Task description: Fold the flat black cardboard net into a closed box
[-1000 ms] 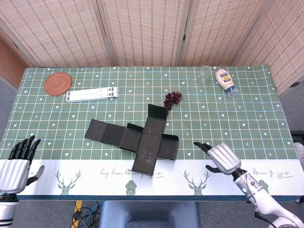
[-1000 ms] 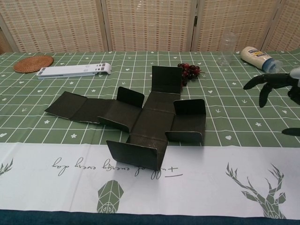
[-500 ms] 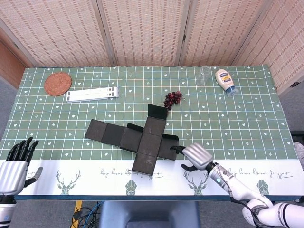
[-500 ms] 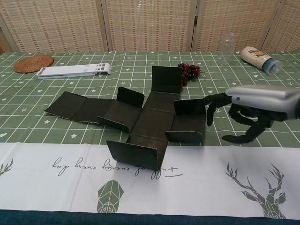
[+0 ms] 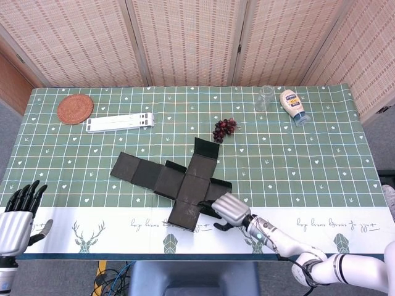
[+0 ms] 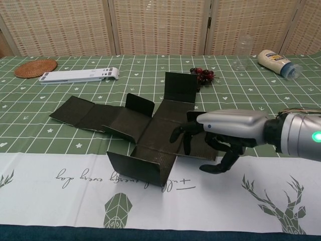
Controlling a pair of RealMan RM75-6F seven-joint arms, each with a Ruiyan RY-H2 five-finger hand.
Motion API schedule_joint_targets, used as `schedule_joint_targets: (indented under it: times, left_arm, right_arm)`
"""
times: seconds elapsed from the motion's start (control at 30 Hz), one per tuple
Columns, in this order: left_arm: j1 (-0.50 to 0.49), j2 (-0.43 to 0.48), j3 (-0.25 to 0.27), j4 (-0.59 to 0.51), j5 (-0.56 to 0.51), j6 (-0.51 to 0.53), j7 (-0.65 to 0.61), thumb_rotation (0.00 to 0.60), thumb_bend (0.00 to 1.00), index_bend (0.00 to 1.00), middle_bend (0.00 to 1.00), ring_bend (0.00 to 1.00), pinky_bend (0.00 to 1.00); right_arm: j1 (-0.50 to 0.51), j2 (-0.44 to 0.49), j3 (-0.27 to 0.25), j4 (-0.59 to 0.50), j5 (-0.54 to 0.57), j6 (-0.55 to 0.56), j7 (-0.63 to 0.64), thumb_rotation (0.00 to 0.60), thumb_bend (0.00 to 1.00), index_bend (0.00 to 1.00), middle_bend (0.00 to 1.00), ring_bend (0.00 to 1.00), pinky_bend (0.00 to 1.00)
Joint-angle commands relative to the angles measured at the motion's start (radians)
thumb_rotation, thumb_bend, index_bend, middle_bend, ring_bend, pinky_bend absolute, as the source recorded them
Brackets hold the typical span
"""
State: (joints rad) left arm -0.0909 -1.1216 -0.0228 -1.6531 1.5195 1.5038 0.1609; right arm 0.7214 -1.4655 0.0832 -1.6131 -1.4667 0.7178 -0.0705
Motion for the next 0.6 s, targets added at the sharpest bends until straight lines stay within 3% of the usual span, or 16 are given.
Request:
schedule_joint_targets:
  times: [0.03,0.3,0.47,0.6]
  left_arm:
    - [0.003,0.0,0.001,0.003,-0.001,0.002,-0.004,0.6,0.3,0.05,0.0,0.02,0.09]
    - [0.01,-0.001,0.003,0.014,0.0,0.007,-0.019,0.6,0.3,0.05,0.0,0.02,0.09]
    - [0.01,0.001,0.002,0.018,0.004,0.008,-0.026,0.6,0.3,0.05,0.0,0.02,0.09]
    - [0.006,-0.003,0.003,0.02,0.009,0.002,-0.025,0.6,0.3,0.05,0.0,0.02,0.09]
  right_arm:
    - [0.02,-0.022,-0.004,-0.016,-0.004,-0.011,-0.018,0.6,0.38,0.18,0.35,0.83,1.0]
    - [0.063,-0.056,-0.009,-0.068,-0.022,-0.012,-0.066,0.6,0.38,0.18,0.35,0.83,1.0]
    - [0.059,0.004,0.013,-0.122,-0.049,0.056,-0.076,0.6,0.38,0.18,0.35,0.83,1.0]
    - [0.074,0.071,0.059,-0.146,-0.035,0.08,-0.102,0.6,0.38,0.18,0.35,0.83,1.0]
